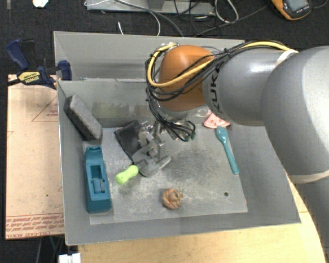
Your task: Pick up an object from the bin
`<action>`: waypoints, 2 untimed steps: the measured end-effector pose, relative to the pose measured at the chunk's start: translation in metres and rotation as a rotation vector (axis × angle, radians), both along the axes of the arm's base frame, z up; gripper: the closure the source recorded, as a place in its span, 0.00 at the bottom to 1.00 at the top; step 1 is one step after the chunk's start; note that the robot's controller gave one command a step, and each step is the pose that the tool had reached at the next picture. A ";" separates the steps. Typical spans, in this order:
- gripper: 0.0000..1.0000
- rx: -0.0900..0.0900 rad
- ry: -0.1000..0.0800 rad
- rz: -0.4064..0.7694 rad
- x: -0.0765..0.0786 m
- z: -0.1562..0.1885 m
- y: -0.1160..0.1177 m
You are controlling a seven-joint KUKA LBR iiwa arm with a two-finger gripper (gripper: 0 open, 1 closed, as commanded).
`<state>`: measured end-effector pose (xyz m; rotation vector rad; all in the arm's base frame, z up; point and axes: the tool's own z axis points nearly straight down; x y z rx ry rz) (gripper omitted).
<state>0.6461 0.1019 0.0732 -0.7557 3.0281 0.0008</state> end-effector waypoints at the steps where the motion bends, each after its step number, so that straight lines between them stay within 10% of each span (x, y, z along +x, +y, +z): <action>1: 1.00 0.000 0.000 0.000 0.000 0.000 0.000; 2: 1.00 0.000 0.007 -0.001 -0.002 0.039 0.000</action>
Offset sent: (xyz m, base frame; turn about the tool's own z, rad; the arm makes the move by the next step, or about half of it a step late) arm -0.0002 0.0001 0.0720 0.0002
